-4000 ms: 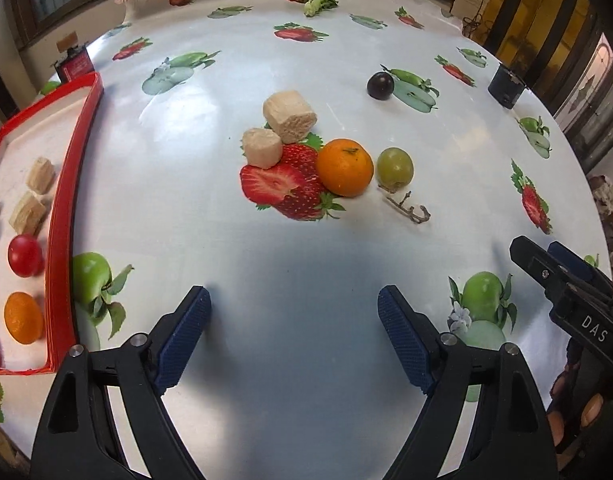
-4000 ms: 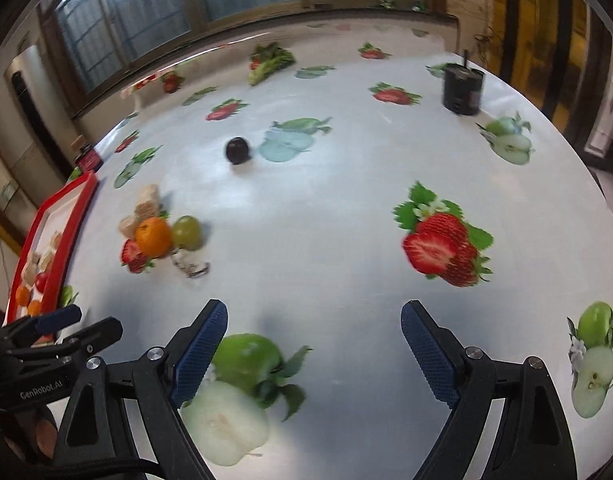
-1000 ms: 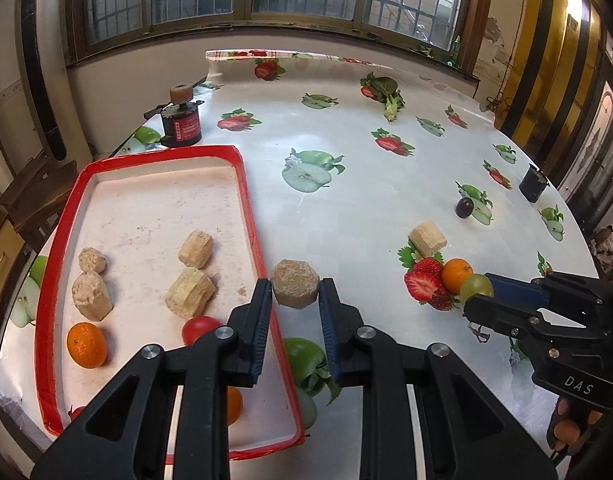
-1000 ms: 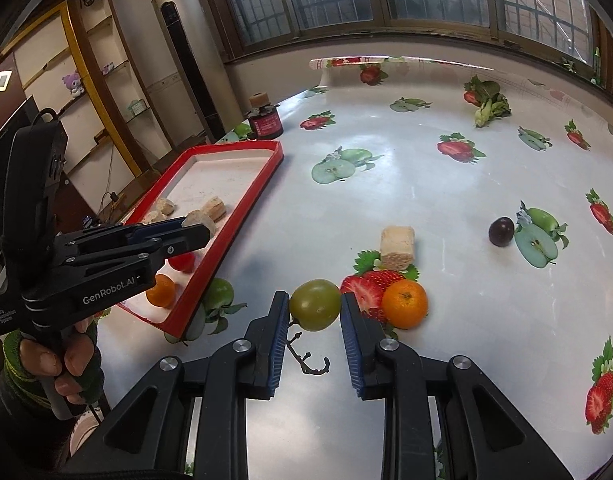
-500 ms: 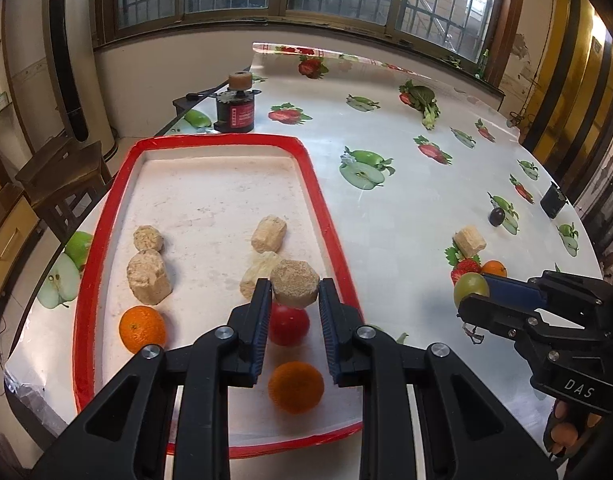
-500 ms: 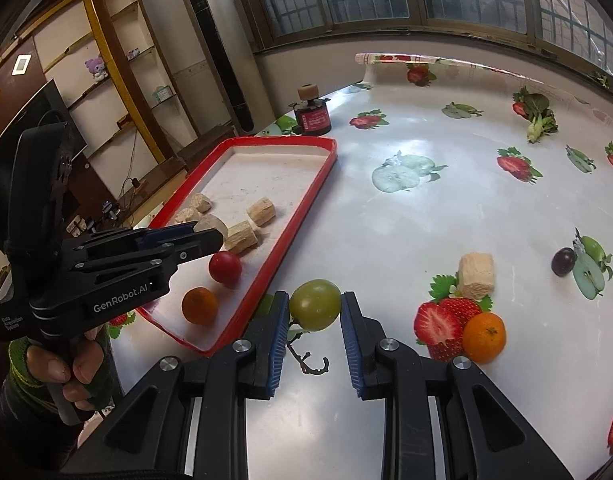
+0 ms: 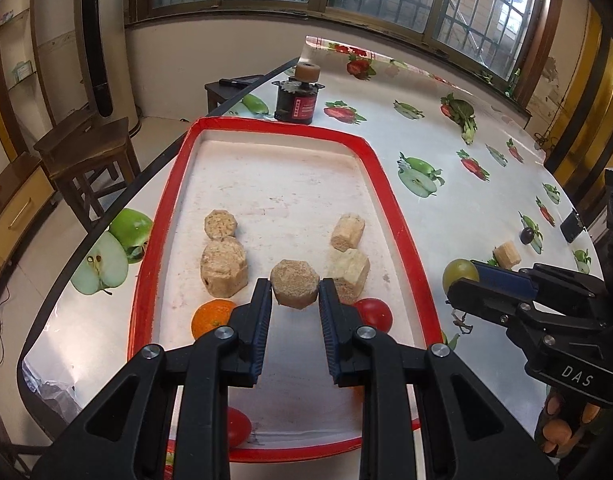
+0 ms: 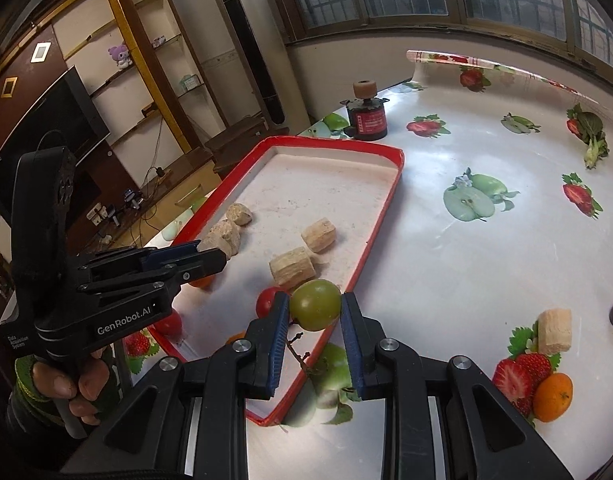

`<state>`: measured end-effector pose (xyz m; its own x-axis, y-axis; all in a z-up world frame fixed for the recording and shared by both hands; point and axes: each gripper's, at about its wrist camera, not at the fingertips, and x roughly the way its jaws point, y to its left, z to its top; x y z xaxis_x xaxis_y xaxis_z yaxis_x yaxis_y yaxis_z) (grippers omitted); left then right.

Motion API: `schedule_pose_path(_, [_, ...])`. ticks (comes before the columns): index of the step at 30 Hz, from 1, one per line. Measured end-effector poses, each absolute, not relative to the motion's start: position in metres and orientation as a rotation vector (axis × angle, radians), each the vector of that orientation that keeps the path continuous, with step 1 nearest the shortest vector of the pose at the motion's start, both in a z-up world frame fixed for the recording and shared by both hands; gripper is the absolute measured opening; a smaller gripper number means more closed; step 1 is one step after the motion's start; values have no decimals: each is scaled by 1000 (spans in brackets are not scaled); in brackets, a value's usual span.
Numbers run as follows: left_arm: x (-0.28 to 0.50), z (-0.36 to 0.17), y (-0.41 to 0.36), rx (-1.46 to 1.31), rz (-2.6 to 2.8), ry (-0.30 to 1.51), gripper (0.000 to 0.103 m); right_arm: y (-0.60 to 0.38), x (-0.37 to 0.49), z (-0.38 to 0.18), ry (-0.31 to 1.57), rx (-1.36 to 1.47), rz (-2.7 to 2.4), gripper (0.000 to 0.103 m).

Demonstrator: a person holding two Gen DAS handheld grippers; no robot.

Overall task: Organize fruits
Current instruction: 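Carry bread and grape into the red tray and open both tools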

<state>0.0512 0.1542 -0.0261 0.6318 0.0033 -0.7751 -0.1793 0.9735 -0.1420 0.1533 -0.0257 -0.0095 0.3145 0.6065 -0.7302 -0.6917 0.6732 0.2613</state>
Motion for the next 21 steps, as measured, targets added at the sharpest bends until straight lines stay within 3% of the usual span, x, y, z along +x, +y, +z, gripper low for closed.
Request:
schedule_pose_path(12, [116, -18, 175, -193, 160, 889, 22, 21, 209, -15, 928, -103, 828, 27])
schedule_pose_path(21, [152, -42, 191, -204, 196, 967, 22, 56, 247, -32, 968, -134, 814, 27])
